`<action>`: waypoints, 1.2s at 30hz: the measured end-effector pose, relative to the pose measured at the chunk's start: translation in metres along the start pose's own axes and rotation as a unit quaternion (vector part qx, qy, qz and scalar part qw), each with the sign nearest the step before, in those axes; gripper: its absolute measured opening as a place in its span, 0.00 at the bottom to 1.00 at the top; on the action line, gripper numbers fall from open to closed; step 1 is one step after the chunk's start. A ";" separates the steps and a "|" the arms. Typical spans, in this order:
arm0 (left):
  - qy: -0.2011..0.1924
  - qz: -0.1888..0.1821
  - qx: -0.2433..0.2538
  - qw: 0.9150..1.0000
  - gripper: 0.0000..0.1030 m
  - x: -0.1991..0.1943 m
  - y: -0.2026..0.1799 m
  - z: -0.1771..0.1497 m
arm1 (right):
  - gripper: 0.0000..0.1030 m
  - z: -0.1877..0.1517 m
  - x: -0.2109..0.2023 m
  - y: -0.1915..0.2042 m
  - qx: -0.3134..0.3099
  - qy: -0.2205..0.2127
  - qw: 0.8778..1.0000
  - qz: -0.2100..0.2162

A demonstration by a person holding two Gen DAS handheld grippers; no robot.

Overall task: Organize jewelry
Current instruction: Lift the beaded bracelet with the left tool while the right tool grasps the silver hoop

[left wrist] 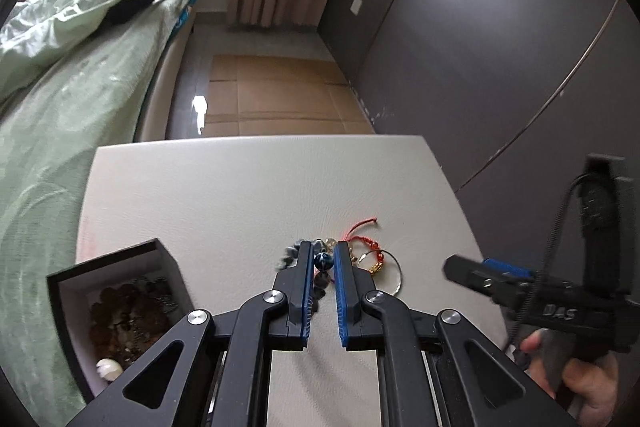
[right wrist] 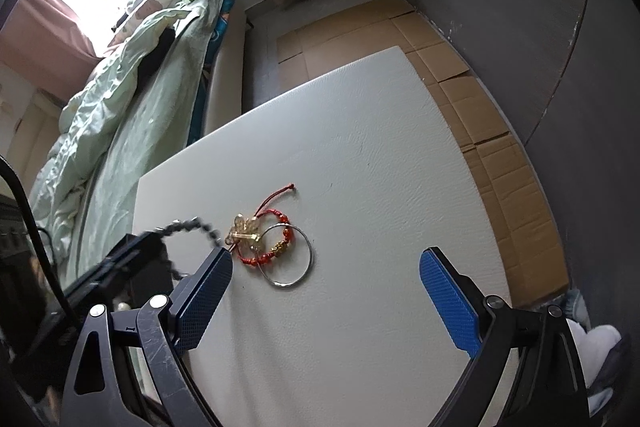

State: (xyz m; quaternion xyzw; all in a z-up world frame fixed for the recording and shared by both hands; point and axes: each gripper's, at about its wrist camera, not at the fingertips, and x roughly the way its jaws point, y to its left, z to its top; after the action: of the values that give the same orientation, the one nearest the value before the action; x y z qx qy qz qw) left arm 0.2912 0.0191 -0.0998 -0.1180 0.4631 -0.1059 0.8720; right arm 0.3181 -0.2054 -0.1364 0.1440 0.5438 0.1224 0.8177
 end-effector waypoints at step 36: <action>-0.060 -0.009 -0.039 0.997 0.10 -0.063 0.044 -0.003 | 0.82 -0.014 0.064 0.058 -0.230 0.053 0.967 -0.101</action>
State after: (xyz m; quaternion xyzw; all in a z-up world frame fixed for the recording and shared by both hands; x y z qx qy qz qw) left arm 0.2579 0.0790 -0.0654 -0.1626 0.4124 -0.0882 0.8920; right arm 0.3266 -0.1271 -0.1747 -0.1100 0.5555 0.1682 0.8069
